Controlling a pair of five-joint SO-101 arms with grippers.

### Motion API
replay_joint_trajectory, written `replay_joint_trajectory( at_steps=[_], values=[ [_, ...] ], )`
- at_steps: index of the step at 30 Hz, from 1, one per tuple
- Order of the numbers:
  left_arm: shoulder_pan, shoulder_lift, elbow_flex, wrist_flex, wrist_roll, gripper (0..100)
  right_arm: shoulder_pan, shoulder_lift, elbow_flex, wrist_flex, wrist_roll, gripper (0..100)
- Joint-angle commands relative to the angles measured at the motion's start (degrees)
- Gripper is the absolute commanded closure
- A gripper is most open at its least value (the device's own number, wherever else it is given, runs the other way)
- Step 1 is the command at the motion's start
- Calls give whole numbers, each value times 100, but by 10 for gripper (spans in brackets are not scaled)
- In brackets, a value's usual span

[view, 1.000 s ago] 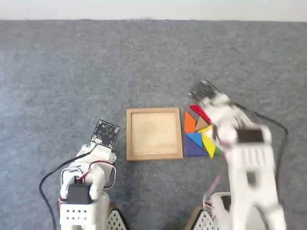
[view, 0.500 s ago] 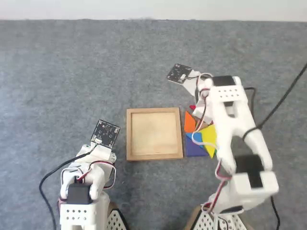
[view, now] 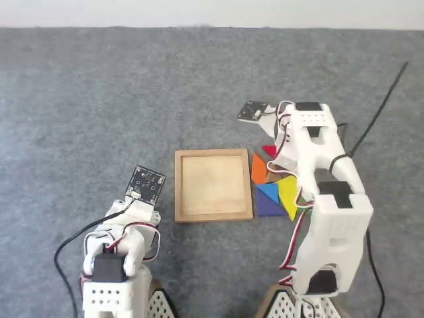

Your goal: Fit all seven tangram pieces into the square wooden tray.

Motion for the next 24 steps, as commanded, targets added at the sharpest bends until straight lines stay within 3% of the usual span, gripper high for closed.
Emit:
replay_joint_trajectory(
  at_steps=[1, 10, 17, 24],
  values=[
    [-26, -132, -48, 26, -44, 981, 426, 66, -369, -22, -695, 641],
    [-26, -132, -48, 26, -44, 981, 1244, 84, -536, -75, -1670, 641],
    [-26, -132, -48, 26, -44, 981, 1736, 75, -651, -22, -3165, 641],
    [-26, -132, -48, 26, -44, 981, 1675, -330, -703, -4, -3833, 641]
  ],
)
